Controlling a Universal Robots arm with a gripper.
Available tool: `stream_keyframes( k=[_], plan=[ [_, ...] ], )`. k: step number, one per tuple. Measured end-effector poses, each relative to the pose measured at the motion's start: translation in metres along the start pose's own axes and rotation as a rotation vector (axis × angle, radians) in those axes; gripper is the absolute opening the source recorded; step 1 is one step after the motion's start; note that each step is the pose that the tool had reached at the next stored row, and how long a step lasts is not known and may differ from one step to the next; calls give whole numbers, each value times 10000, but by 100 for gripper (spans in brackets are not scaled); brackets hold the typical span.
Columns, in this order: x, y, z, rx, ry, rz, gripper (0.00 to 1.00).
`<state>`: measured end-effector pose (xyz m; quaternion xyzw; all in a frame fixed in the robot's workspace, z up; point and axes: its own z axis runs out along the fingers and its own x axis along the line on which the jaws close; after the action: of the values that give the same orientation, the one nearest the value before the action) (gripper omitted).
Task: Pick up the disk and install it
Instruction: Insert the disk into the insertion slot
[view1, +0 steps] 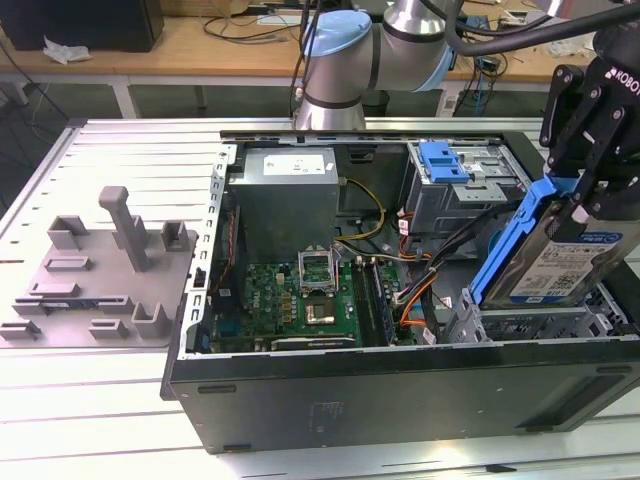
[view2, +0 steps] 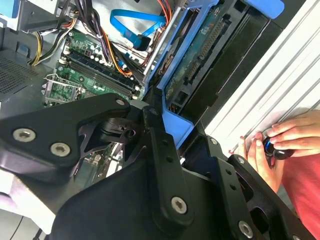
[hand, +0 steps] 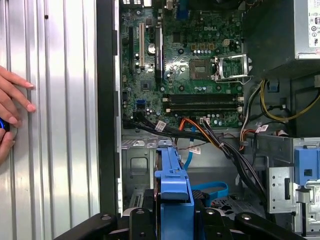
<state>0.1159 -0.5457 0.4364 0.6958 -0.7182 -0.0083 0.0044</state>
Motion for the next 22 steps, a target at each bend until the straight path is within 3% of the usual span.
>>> stream_keyframes(
  k=[9,18,20,22],
  plan=[
    [0,0,-13,0,-3,-1,37],
    [-6,3,-172,1,-1,-1,37],
    [-13,3,-235,6,-1,-3,37],
    [-13,4,-248,9,-3,-3,37]
  ],
)
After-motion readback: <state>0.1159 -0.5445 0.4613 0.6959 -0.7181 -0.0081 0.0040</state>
